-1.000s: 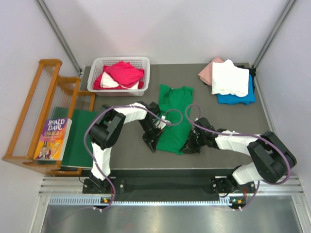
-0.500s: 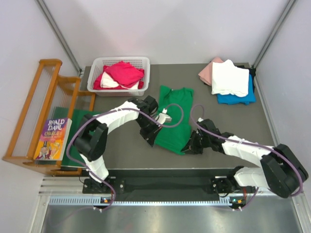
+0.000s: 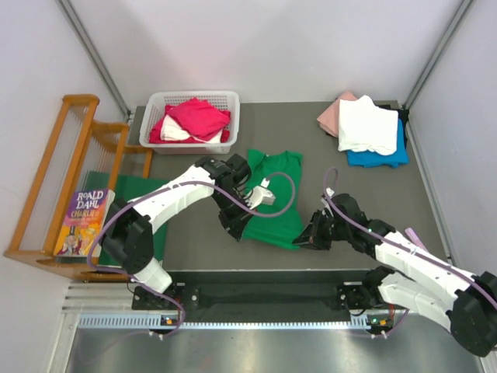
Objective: Fold and stack the t-shirts
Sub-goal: Fold the tshirt
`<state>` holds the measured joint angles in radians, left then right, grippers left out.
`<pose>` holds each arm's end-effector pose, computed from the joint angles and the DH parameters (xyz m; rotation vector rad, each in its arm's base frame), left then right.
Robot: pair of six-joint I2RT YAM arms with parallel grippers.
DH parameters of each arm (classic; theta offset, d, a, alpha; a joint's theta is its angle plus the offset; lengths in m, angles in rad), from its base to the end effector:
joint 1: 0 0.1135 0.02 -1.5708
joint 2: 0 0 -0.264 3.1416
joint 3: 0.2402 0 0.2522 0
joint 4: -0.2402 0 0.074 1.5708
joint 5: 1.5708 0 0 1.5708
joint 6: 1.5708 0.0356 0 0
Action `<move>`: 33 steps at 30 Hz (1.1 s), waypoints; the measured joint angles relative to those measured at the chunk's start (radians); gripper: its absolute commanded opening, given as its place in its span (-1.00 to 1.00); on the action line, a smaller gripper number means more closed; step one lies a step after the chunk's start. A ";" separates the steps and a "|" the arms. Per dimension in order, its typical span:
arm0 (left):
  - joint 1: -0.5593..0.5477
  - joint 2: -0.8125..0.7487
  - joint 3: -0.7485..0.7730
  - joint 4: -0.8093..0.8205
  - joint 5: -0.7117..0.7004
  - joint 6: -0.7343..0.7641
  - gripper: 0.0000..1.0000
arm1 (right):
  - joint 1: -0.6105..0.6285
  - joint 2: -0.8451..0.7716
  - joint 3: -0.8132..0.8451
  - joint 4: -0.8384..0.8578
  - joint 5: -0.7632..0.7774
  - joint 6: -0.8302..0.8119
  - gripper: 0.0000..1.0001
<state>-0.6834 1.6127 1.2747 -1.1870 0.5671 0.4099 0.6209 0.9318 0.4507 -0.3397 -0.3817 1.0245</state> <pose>0.2103 -0.1959 0.2487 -1.5684 -2.5391 0.8709 0.1390 0.1158 0.1869 0.3371 2.6635 1.1242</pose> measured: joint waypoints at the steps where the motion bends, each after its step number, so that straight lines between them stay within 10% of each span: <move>1: -0.003 0.000 0.007 -0.006 0.003 0.002 -1.00 | 0.000 -0.014 0.000 -0.008 0.000 0.002 -1.00; 33: 0.333 0.535 0.665 -0.013 0.003 -0.082 -1.00 | -0.268 0.755 0.756 -0.117 -0.109 -0.246 -1.00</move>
<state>-0.3500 2.1479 1.9392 -1.1999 0.5701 0.3283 0.3527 1.6867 1.2064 -0.4568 -0.4908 0.7780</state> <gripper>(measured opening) 0.032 0.065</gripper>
